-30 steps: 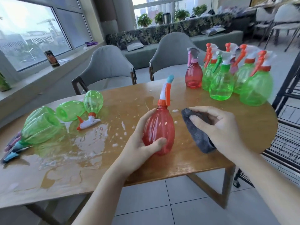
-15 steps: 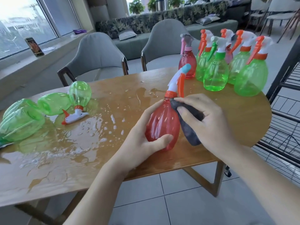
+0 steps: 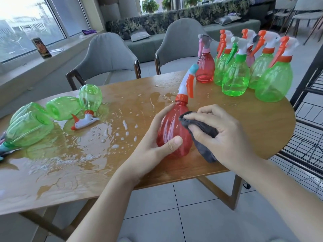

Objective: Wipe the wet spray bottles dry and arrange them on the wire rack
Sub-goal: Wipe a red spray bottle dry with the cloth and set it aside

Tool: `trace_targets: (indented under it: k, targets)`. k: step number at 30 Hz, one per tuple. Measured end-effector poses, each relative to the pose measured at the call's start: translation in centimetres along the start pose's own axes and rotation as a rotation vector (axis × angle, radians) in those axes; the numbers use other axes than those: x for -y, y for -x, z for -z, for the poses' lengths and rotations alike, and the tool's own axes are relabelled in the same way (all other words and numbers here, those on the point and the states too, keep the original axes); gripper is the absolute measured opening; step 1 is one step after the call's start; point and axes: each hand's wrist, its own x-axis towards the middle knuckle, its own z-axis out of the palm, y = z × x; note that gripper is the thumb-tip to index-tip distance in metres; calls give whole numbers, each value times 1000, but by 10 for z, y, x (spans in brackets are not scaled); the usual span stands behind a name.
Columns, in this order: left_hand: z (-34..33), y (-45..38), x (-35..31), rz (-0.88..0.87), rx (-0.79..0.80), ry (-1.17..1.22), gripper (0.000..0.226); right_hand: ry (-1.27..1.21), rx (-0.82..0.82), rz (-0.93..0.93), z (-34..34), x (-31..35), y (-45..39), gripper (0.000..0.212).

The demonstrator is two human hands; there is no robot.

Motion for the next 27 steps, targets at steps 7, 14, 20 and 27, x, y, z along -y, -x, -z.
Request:
trace_targets:
  k: [7,14,20,27]
  targets:
    - [-3,-1,-3,59,-63,118,40,20,51,103,-2,0,10,24]
    - [0,-3,1,66,-52,157,42,32,42,129,-9,5,12,20]
    - [0,-8,5,92,-86,191,40,96,182,305,-10,5,24,19]
    - [7,-2,3,46,12,141,45,96,-6,218,-8,3,5,22]
